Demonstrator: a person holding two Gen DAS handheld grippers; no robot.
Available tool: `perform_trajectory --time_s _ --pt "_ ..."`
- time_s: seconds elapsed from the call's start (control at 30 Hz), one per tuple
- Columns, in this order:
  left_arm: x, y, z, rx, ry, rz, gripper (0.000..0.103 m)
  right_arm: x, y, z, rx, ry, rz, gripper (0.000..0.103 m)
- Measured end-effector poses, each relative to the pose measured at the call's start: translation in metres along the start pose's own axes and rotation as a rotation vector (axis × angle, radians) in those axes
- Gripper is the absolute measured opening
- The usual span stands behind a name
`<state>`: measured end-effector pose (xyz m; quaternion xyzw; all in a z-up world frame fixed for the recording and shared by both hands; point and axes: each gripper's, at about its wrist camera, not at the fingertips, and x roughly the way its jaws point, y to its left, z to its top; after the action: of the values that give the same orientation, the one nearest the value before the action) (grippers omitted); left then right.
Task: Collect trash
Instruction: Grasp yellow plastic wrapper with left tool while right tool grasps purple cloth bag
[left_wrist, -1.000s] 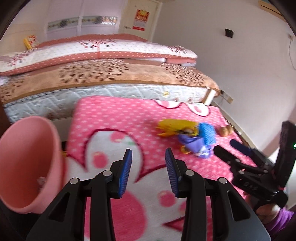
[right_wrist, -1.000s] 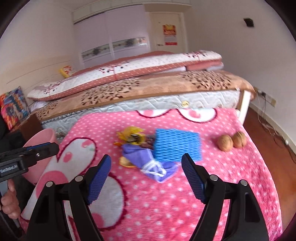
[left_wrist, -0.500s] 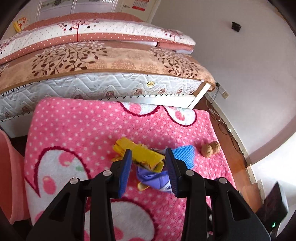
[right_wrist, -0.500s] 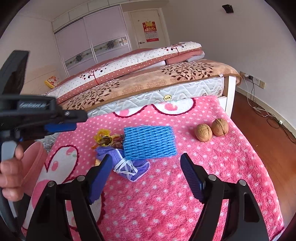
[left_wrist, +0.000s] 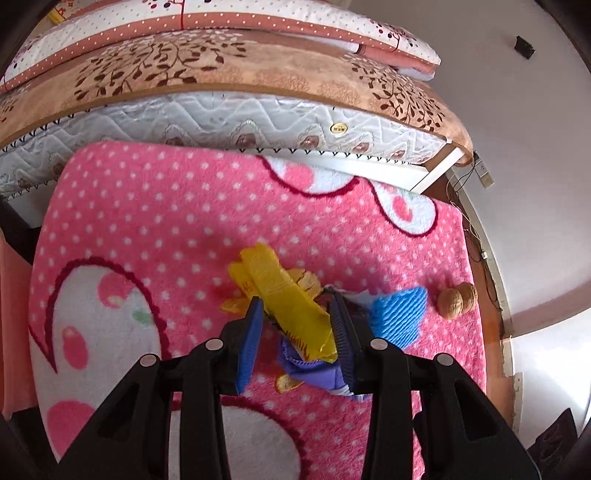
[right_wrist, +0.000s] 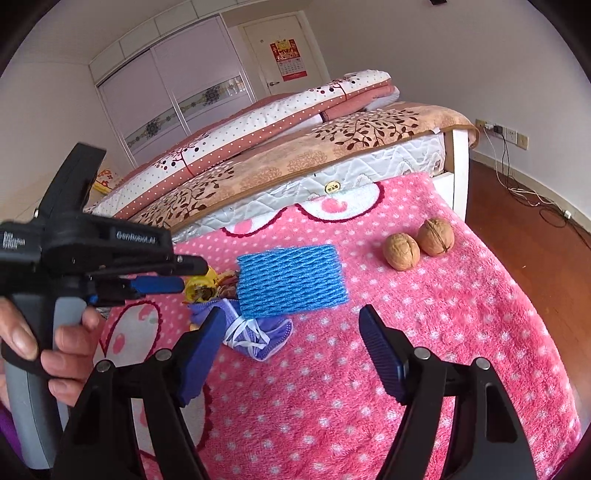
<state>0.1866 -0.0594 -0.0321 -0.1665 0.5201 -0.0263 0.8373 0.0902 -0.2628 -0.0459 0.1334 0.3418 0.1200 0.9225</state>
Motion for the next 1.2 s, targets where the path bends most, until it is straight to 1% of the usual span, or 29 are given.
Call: perform_trajectory --time_s 0.1,0.13,0.17,0.3,0.43,0.5,0.6,0.7,0.87,1.0,1.1,1.2 --pt "0.002 0.008 -0.006 -0.004 0.017 -0.023 0.037 0.001 -0.002 0.000 0.005 0.006 0.005 0.073" --pt "0.002 0.009 -0.008 -0.006 0.019 -0.032 0.033 0.001 -0.001 0.000 0.005 0.007 0.005 0.073" --pt "0.002 0.011 -0.009 -0.006 0.020 -0.040 0.022 0.001 -0.001 0.000 0.004 0.008 0.005 0.073" --pt "-0.007 0.018 -0.014 -0.011 -0.023 -0.078 0.014 0.001 0.000 0.000 0.004 0.008 0.002 0.073" --pt "-0.026 0.025 -0.020 0.019 -0.090 -0.087 0.014 0.005 0.000 0.000 0.002 0.023 0.001 0.073" --pt "-0.035 0.031 -0.027 0.032 -0.117 -0.087 0.014 0.008 0.000 0.000 0.002 0.033 0.001 0.071" --pt "-0.044 0.039 -0.038 0.061 -0.157 -0.070 0.014 0.013 0.000 0.000 -0.001 0.054 0.007 0.070" --pt "-0.053 0.049 -0.050 0.083 -0.187 -0.060 0.014 0.023 0.002 0.000 -0.009 0.093 0.027 0.070" --pt "-0.066 0.063 -0.064 0.098 -0.214 -0.056 0.014 0.050 0.005 0.004 0.006 0.182 0.064 0.070" --pt "-0.072 0.076 -0.071 0.091 -0.225 -0.057 0.014 0.065 0.006 0.010 0.039 0.214 0.074 0.070" --pt "-0.075 0.087 -0.076 0.067 -0.226 -0.063 0.014 0.073 0.010 0.009 0.025 0.235 0.065 0.069" --pt "-0.077 0.094 -0.079 0.052 -0.228 -0.067 0.014 0.072 0.013 0.004 0.014 0.226 0.084 0.058"
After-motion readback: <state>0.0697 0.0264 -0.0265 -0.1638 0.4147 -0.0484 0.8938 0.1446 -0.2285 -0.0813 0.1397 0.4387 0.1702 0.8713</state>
